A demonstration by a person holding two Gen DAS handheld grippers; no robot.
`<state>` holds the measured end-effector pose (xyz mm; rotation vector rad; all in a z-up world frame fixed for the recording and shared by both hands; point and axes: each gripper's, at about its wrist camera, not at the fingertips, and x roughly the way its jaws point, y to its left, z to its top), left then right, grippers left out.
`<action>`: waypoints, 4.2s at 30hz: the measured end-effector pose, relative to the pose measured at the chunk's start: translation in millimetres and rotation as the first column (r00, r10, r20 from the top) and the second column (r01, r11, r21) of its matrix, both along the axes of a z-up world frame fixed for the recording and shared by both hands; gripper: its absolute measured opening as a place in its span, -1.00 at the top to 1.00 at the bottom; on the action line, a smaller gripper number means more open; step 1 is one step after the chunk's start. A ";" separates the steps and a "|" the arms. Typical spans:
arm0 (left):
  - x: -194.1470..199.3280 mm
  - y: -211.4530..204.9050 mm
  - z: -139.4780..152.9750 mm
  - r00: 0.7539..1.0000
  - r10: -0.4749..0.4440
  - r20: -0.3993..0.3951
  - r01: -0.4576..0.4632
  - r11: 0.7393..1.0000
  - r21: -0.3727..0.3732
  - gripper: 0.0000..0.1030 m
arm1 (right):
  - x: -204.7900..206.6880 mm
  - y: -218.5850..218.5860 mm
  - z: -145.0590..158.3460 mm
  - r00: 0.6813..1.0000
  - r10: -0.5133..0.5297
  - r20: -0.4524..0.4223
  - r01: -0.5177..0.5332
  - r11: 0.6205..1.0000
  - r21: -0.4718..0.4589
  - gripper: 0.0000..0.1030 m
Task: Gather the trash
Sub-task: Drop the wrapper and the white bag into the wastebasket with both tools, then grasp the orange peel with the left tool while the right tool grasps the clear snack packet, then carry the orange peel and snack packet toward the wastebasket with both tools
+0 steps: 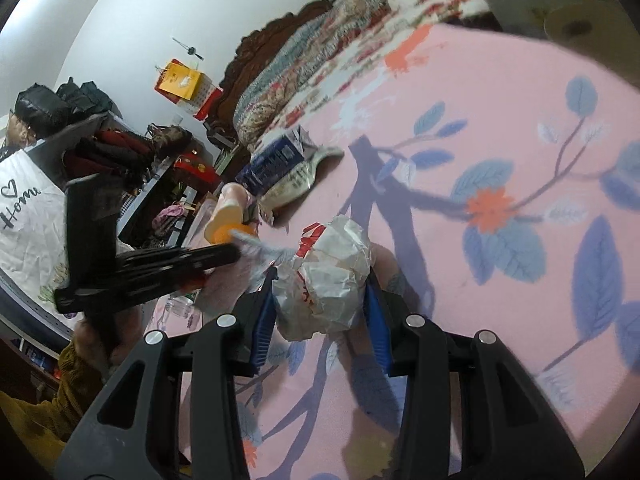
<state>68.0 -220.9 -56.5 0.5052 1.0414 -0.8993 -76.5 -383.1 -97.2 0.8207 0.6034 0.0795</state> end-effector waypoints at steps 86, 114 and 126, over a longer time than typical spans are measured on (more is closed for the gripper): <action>-75.5 34.9 -11.0 0.965 -0.053 -0.255 -0.056 0.913 -0.405 0.91 | 2.9 10.8 18.2 0.994 -0.011 -0.110 -0.020 0.962 -0.273 0.76; -38.2 84.7 17.5 0.945 0.054 -0.322 -0.215 0.844 -0.491 0.90 | 27.4 30.6 9.0 0.970 -0.063 -0.233 -0.062 0.868 -0.493 -0.10; -21.3 59.2 14.1 0.939 0.048 -0.340 -0.210 0.864 -0.458 0.90 | -6.1 -13.6 18.5 0.986 -0.134 -0.096 0.084 0.911 -0.405 0.58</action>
